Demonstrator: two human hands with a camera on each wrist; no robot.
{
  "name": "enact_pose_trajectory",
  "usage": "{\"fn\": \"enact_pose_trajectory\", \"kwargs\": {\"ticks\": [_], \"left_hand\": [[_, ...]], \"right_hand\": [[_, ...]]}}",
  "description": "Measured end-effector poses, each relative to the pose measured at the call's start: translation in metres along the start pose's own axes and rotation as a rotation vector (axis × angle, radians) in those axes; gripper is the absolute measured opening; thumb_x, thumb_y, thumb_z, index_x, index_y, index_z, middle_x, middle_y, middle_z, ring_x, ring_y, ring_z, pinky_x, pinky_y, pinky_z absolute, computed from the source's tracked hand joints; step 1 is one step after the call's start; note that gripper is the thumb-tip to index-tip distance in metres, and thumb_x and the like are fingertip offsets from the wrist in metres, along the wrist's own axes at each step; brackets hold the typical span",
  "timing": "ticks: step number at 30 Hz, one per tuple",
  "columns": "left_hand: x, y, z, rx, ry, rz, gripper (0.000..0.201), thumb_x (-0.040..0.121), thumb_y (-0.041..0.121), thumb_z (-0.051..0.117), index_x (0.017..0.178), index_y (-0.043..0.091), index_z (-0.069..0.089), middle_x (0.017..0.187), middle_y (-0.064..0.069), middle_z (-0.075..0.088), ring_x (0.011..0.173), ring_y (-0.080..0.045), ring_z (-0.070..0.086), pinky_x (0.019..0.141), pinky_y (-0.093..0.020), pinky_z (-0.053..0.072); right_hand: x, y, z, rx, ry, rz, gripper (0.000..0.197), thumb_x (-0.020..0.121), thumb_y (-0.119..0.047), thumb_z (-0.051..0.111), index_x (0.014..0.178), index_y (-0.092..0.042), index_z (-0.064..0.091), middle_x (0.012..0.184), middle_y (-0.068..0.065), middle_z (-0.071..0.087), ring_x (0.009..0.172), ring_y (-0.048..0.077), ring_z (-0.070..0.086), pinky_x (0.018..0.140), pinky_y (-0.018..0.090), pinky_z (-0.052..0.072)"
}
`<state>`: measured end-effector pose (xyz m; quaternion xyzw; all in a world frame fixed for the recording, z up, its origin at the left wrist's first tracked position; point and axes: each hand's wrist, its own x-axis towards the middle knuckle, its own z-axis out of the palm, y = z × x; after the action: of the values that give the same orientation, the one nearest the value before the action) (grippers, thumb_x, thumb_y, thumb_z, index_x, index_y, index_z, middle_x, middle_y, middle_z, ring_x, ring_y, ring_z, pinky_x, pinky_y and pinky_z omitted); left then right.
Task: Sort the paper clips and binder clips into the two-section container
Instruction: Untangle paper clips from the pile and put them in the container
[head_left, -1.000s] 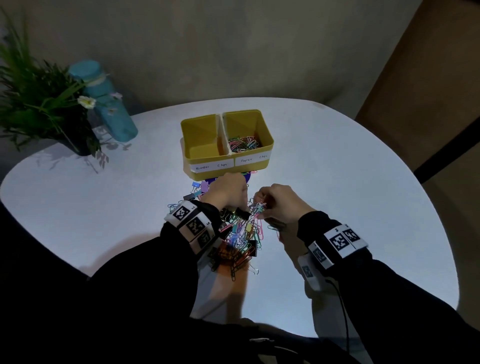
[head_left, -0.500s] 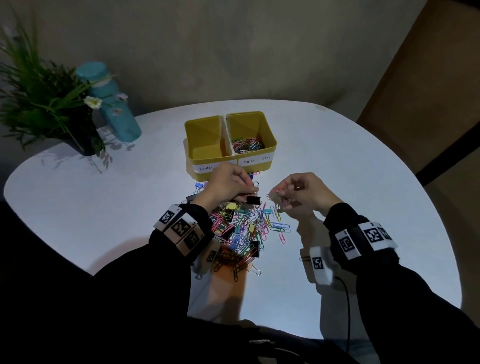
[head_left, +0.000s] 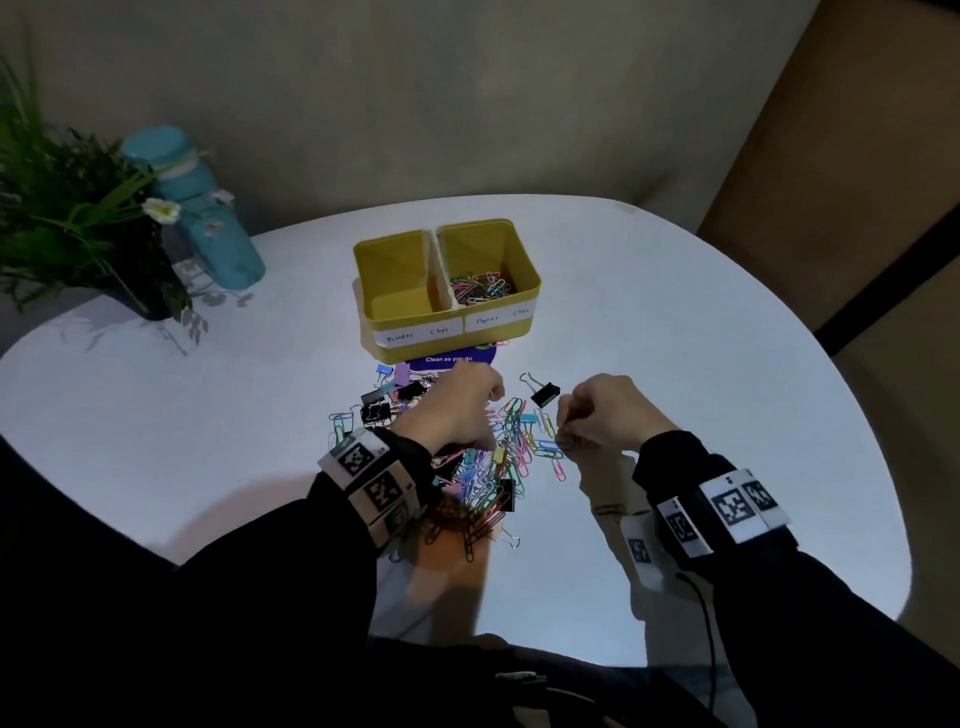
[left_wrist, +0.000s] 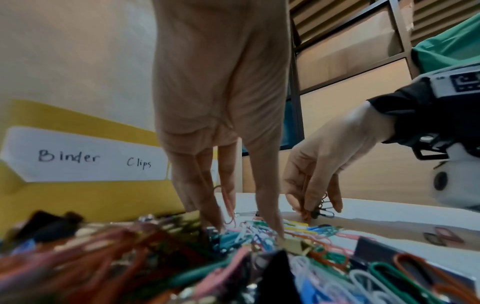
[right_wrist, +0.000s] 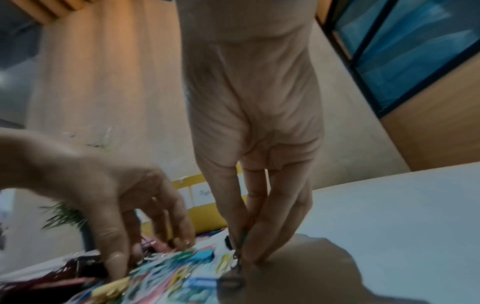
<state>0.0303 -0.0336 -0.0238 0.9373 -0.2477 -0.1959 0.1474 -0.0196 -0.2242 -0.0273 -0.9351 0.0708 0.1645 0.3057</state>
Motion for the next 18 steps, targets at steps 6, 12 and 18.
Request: {"fn": "enact_pose_trajectory", "kwargs": {"ticks": [6,12,18], "left_hand": [[0.005,0.006,0.01,-0.009,-0.014,0.029,0.032,0.067,0.019,0.086,0.091,0.008,0.067,0.094,-0.008,0.066,0.096,-0.025,0.058,0.076,-0.033,0.044],[0.009,-0.004,0.003,-0.148,-0.064,0.054,0.01,0.076,0.004,0.076,0.08,0.0,0.068,0.084,-0.014,0.07,0.08,-0.025,0.067,0.065,-0.028,0.053],[0.005,-0.028,-0.022,-0.656,-0.059,0.0,0.011,0.081,0.0,0.072,0.087,-0.007,0.066,0.081,-0.027,0.068,0.065,-0.025,0.07,0.058,-0.026,0.059]], "right_hand": [[-0.003,-0.013,0.018,-0.039,0.031,-0.093,0.014,0.081,-0.002,0.062,0.082,-0.012,0.071,0.092,0.004,0.07,0.09,0.022,0.063,0.075,0.026,0.046],[-0.008,-0.02,0.025,-0.194,-0.025,-0.108,0.049,0.063,-0.031,0.088,0.097,-0.009,0.06,0.091,0.002,0.053,0.087,0.021,0.05,0.067,0.03,0.039],[0.0,-0.019,0.039,-0.118,0.021,-0.192,0.043,0.068,-0.027,0.084,0.104,-0.02,0.062,0.095,0.002,0.05,0.09,0.022,0.05,0.073,0.032,0.038]]}}
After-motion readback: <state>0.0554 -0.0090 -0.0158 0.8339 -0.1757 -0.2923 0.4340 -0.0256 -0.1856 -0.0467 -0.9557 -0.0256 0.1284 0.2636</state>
